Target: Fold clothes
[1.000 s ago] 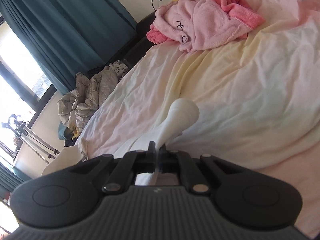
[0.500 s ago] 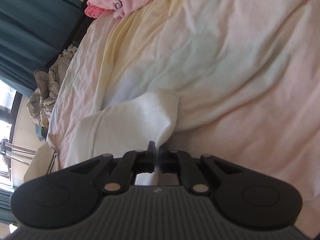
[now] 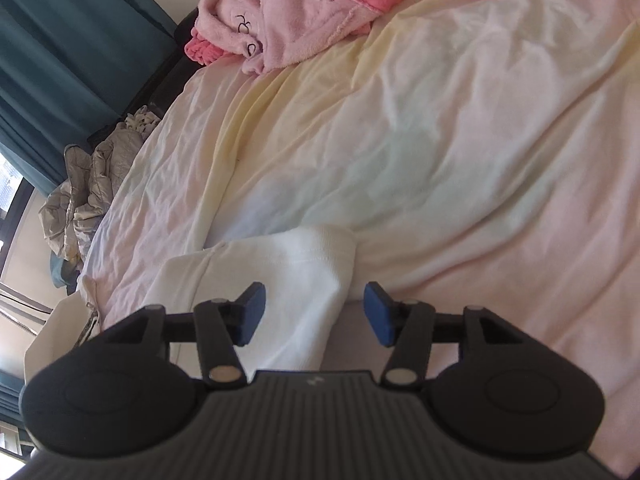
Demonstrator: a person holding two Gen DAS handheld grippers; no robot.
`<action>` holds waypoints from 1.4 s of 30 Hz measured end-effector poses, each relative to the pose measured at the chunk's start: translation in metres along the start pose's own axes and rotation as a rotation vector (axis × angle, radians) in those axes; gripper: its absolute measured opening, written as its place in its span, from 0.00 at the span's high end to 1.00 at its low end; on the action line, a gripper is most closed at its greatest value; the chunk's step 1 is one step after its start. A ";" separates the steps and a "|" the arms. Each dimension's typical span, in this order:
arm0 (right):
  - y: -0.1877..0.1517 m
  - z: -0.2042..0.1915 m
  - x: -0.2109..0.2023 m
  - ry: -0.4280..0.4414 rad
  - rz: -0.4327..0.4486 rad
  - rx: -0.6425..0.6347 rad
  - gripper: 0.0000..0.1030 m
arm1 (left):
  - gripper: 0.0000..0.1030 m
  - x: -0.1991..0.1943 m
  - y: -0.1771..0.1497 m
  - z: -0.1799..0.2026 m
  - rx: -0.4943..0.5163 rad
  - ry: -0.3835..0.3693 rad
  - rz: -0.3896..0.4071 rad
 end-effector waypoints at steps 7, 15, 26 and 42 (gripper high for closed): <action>-0.019 -0.049 -0.046 0.146 0.077 -0.234 0.45 | 0.13 -0.021 -0.005 0.094 0.187 -0.076 0.087; -0.093 -0.101 -0.093 0.374 -0.012 -0.481 0.45 | 0.13 -0.025 -0.038 0.207 0.394 -0.186 0.152; -0.173 -0.130 -0.115 0.507 -0.086 -0.734 0.46 | 0.13 -0.007 -0.085 0.306 0.641 -0.184 0.172; -0.223 -0.133 -0.095 0.573 -0.120 -0.801 0.46 | 0.11 0.044 -0.144 0.321 0.779 -0.164 0.138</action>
Point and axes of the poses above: each gripper's, at about its wrist camera, not at the fingertips, and x roughly the way its jaws point, z to its right, y to its top, the point moved 7 cm from there along x, roughly the way its jaws point, and after that the axes turned 15 degrees about x, right-handed, at the moved point
